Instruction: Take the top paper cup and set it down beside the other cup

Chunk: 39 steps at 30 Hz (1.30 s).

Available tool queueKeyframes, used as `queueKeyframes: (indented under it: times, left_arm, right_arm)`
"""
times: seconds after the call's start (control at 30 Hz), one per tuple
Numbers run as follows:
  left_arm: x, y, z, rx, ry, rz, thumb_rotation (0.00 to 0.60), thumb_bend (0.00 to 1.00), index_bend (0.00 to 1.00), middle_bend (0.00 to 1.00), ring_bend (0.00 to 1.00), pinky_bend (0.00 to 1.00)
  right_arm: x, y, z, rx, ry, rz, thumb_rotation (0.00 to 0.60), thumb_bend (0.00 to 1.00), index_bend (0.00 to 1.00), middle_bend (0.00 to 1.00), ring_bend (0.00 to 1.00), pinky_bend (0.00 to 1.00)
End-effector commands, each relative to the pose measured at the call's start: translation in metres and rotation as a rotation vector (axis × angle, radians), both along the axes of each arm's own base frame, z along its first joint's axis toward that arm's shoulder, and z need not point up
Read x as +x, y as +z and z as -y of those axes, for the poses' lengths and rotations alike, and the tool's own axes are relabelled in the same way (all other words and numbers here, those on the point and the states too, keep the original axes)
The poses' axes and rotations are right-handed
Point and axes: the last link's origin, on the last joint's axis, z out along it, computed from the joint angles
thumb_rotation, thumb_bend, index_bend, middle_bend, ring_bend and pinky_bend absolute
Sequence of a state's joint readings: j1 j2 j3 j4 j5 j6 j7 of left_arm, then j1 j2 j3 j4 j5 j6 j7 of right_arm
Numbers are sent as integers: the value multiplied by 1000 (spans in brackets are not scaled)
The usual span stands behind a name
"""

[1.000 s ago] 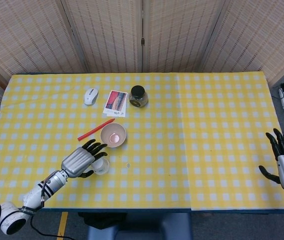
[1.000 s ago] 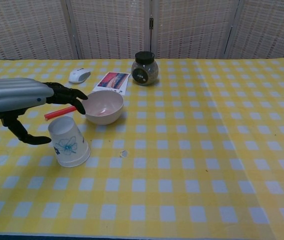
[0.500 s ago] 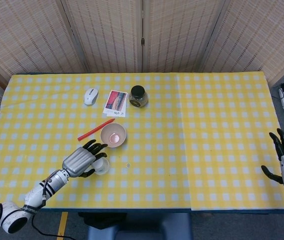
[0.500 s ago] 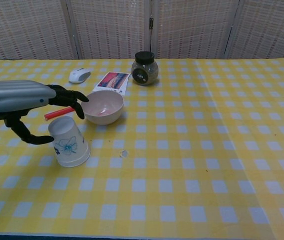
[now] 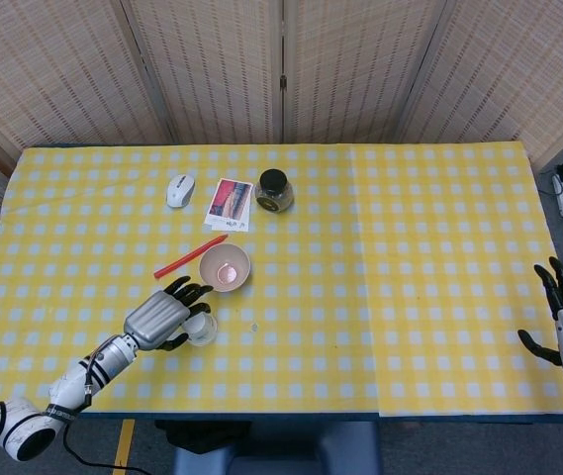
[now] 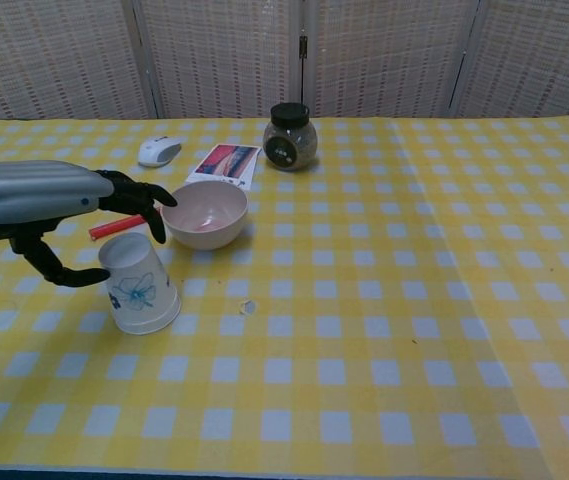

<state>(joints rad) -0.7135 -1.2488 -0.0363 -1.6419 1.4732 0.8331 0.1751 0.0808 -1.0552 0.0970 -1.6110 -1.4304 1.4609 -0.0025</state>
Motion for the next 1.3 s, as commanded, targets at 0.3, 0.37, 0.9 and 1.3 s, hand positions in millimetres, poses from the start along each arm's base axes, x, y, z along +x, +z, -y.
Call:
queueKeyframes:
  times: [0.3,0.37,0.9,1.3]
  left_arm:
    - [1,1,0,11,-6,8,600,454,360,133,141,68]
    - [2,3,0,14,-6,10,600,455,366,137,144,68]
    - [12,50,10,87,-4,85,600,453,381,149,148,68]
    - [3,92,14,190,26,99,600,453,389,155,149,67]
  right_arm:
    - [-1,0,-1,-1,-3,3,600,256,0,0,136,37]
    - [-1,0,-1,-2,-4,2,600,256,0,0,135,37]
    - [1,2,-1,-7,2,8,600,257,0,0,133,37]
    - [3,2,-3,-8,8,8,600,256,0,0,132,37]
